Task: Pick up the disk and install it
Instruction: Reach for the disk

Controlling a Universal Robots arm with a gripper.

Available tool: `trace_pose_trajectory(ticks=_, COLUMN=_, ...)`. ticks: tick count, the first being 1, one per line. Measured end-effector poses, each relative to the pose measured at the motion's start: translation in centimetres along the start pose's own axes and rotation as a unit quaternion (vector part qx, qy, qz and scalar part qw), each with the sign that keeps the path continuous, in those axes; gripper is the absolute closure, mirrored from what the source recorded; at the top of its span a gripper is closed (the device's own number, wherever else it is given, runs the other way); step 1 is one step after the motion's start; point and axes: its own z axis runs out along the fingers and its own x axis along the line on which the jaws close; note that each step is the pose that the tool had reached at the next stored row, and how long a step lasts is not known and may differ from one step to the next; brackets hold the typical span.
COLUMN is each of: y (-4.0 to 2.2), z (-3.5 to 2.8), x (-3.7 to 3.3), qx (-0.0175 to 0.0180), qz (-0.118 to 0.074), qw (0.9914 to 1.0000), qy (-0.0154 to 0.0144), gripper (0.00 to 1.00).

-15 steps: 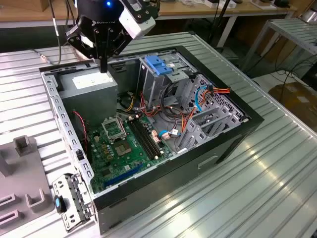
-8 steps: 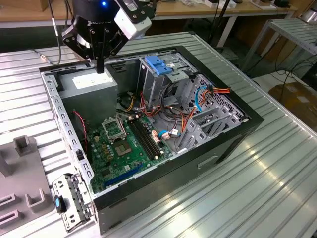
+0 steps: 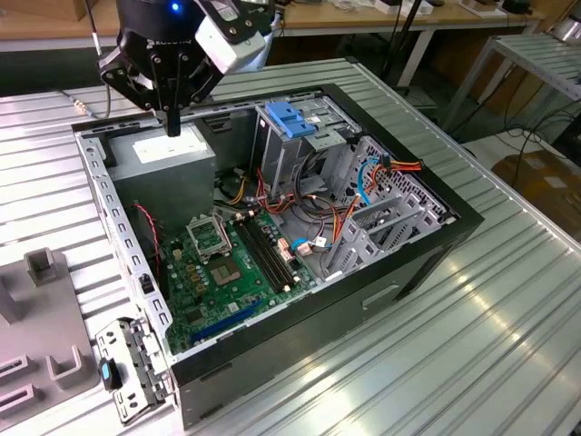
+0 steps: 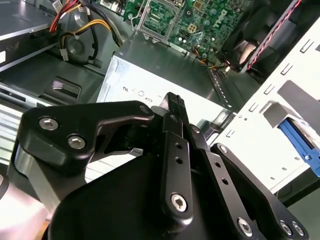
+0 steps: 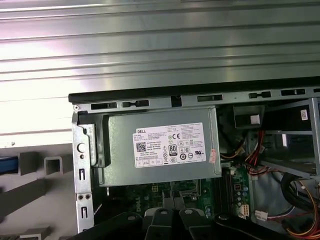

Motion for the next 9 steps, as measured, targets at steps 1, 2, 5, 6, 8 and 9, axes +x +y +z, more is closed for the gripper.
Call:
trace_pose_trajectory(ticks=1, y=-0.01, z=0.0, x=0.11, qx=0.0, qz=0.0, qw=1.0, qy=0.0, gripper=0.89)
trace_pose_trajectory(ticks=2, y=-0.03, z=-0.01, x=0.35, qx=0.0, qz=0.0, qw=1.0, qy=0.0, gripper=0.89)
trace_pose_trajectory(ticks=5, y=-0.06, z=-0.01, x=0.82, qx=0.0, qz=0.0, qw=1.0, qy=0.0001, gripper=0.89)
trace_pose_trajectory(ticks=6, y=-0.07, z=-0.01, x=0.92, qx=0.0, qz=0.0, qw=1.0, qy=0.0001, gripper=0.89)
trace_pose_trajectory(ticks=8, y=-0.08, z=-0.03, x=1.28, qx=0.0, qz=0.0, qw=1.0, qy=0.0002, gripper=0.89)
trace_pose_trajectory(ticks=9, y=-0.08, z=-0.03, x=1.47, qx=0.0, qz=0.0, qw=1.0, qy=0.0002, gripper=0.89)
